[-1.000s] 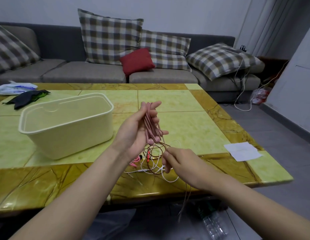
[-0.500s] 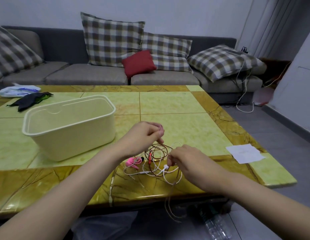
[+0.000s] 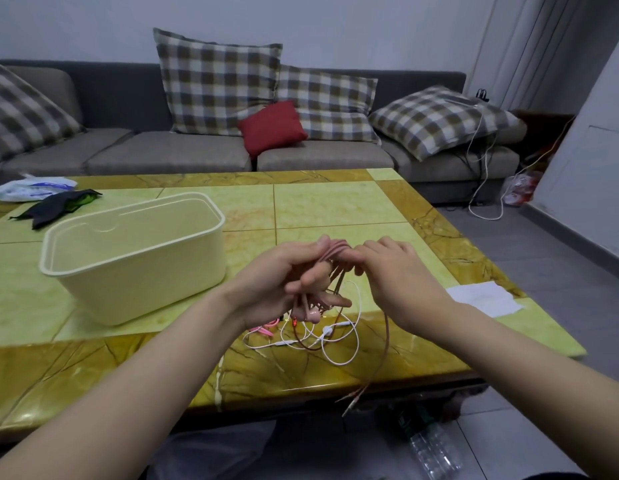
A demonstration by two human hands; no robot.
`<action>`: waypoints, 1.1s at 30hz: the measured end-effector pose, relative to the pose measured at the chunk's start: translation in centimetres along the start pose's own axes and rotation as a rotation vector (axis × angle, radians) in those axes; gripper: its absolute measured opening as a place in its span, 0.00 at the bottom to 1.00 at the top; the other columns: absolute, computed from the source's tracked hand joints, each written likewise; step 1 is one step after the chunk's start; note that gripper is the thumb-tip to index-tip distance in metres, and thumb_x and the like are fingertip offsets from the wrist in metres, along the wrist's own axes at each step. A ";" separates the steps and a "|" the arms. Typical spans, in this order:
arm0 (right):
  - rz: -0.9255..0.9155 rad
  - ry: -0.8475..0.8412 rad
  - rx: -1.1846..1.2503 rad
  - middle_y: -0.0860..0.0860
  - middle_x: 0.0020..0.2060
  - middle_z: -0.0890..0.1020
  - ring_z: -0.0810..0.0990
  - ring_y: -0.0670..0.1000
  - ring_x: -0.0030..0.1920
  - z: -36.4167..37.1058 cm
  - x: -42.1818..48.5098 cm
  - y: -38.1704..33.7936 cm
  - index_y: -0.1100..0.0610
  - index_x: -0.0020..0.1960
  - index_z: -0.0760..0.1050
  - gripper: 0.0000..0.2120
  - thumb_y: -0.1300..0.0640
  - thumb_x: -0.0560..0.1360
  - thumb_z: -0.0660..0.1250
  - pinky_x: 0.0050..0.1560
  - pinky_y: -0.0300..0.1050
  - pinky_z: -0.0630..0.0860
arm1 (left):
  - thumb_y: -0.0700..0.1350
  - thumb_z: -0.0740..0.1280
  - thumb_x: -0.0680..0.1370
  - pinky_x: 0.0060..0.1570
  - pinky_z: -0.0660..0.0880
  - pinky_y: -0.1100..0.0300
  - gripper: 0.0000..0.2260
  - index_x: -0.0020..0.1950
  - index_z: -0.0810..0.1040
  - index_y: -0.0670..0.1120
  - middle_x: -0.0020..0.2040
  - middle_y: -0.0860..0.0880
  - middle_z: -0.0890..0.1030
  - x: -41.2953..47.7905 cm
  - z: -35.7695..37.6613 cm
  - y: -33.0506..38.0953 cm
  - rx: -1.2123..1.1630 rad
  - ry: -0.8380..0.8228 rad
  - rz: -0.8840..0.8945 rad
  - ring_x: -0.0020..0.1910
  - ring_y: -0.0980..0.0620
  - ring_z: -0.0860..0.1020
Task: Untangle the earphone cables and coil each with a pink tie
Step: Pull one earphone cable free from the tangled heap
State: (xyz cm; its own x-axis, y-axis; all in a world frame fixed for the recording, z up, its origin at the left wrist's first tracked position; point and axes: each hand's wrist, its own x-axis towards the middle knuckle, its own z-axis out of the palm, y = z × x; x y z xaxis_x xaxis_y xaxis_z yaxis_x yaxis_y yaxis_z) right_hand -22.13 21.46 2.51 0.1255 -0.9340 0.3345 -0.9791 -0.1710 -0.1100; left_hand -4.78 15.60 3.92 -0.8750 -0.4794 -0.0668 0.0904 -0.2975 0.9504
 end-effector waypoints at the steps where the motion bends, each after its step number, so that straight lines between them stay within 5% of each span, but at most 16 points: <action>1: -0.003 -0.013 0.028 0.44 0.47 0.73 0.65 0.48 0.49 0.1 -0.2 -0.3 0.52 0.58 0.71 0.14 0.65 0.78 0.55 0.59 0.44 0.61 | 0.51 0.57 0.77 0.39 0.80 0.48 0.19 0.54 0.81 0.42 0.21 0.53 0.61 -0.1 0.0 0.0 -0.098 -0.013 0.010 0.31 0.47 0.72; 3: -0.007 -0.024 0.113 0.41 0.42 0.67 0.60 0.45 0.45 0.5 -0.6 -0.8 0.51 0.57 0.68 0.14 0.66 0.77 0.54 0.54 0.42 0.60 | 0.52 0.57 0.77 0.33 0.80 0.52 0.18 0.52 0.83 0.44 0.21 0.54 0.62 -0.3 0.0 0.1 -0.227 -0.039 0.040 0.29 0.47 0.71; 5: 0.012 -0.014 0.216 0.42 0.40 0.65 0.60 0.46 0.43 1.0 -1.0 -1.4 0.52 0.58 0.65 0.16 0.68 0.76 0.53 0.49 0.41 0.58 | 0.53 0.56 0.77 0.41 0.76 0.53 0.18 0.53 0.83 0.46 0.21 0.54 0.64 -0.2 -0.4 -0.2 -0.293 -0.076 0.105 0.25 0.54 0.74; 9: 0.048 0.020 0.412 0.48 0.44 0.75 0.72 0.52 0.46 1.7 -0.6 -2.2 0.47 0.53 0.65 0.11 0.63 0.80 0.53 0.47 0.47 0.68 | 0.52 0.60 0.76 0.38 0.78 0.55 0.16 0.54 0.82 0.47 0.24 0.54 0.67 0.0 -1.3 -0.5 -0.423 -0.052 0.216 0.21 0.59 0.66; 15: 0.125 -0.043 0.512 0.48 0.36 0.77 0.75 0.49 0.36 1.2 -0.5 -3.5 0.54 0.47 0.69 0.11 0.55 0.83 0.50 0.39 0.47 0.70 | 0.48 0.56 0.79 0.55 0.76 0.43 0.18 0.48 0.83 0.41 0.23 0.55 0.66 0.5 -0.2 0.2 -0.650 0.102 0.328 0.18 0.58 0.61; 20: 0.356 -0.056 0.757 0.50 0.31 0.75 0.74 0.44 0.24 1.2 0.5 -4.0 0.53 0.42 0.70 0.13 0.58 0.82 0.51 0.30 0.41 0.73 | 0.48 0.54 0.81 0.54 0.75 0.38 0.16 0.53 0.78 0.41 0.23 0.56 0.65 1.8 0.3 0.9 -0.684 0.185 0.377 0.19 0.59 0.61; 27: 0.345 -0.082 0.666 0.49 0.31 0.76 0.72 0.50 0.29 0.8 -0.4 -3.6 0.55 0.39 0.75 0.16 0.57 0.80 0.52 0.34 0.51 0.75 | 0.50 0.52 0.82 0.55 0.73 0.39 0.17 0.55 0.76 0.43 0.25 0.56 0.67 2.9 0.4 1.4 -0.526 0.324 0.410 0.21 0.58 0.62; 30: 0.294 -0.145 0.553 0.46 0.26 0.73 0.71 0.42 0.26 0.9 -1.2 -3.5 0.55 0.38 0.76 0.18 0.56 0.80 0.52 0.27 0.37 0.67 | 0.52 0.52 0.82 0.56 0.73 0.41 0.17 0.55 0.76 0.44 0.25 0.56 0.66 3.2 -0.2 1.4 -0.333 0.425 0.406 0.22 0.56 0.65; 33: 0.251 -0.138 0.475 0.44 0.24 0.68 0.69 0.41 0.25 0.8 -1.8 -3.3 0.54 0.41 0.75 0.18 0.54 0.82 0.51 0.29 0.35 0.63 | 0.52 0.54 0.82 0.34 0.73 0.54 0.17 0.57 0.77 0.44 0.26 0.53 0.72 2.9 -0.6 0.9 0.119 0.507 0.358 0.28 0.51 0.70</action>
State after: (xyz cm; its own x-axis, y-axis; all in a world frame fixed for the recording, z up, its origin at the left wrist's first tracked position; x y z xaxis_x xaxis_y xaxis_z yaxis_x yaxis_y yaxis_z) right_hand -18.95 23.44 1.56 -0.0515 -0.9913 0.1214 -0.8056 -0.0306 -0.5916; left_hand -6.89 13.41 4.43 -0.4634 -0.8728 0.1533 0.2567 0.0334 0.9659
